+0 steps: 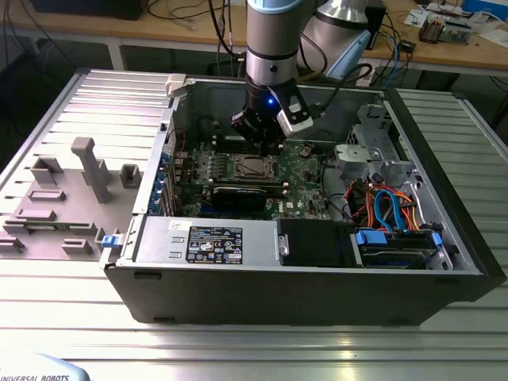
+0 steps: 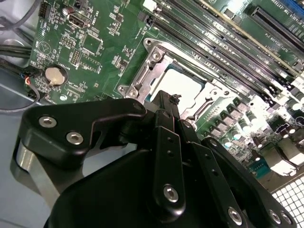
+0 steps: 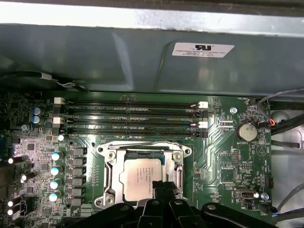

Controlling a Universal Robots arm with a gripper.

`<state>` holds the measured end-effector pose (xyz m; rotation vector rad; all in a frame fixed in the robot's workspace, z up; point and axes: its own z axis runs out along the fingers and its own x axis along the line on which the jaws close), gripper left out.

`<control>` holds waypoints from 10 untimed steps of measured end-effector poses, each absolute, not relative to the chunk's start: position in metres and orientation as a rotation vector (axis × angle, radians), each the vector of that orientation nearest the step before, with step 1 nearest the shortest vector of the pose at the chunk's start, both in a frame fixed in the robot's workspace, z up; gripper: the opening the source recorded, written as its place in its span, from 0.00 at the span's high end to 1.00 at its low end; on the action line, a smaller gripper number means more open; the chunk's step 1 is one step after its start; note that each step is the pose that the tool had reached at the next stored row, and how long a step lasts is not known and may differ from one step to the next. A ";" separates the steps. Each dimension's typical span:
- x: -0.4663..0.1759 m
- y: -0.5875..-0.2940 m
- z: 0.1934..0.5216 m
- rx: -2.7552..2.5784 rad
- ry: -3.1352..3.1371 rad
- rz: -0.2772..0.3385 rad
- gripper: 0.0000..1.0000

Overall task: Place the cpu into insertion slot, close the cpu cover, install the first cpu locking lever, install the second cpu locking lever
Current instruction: 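Install the second cpu locking lever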

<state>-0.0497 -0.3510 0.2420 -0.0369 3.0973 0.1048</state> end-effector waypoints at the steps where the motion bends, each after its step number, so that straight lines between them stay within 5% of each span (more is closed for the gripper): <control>1: -0.050 -0.352 0.242 -0.037 3.097 0.105 0.89; 10: -0.050 -0.361 0.242 -0.037 3.097 0.105 0.89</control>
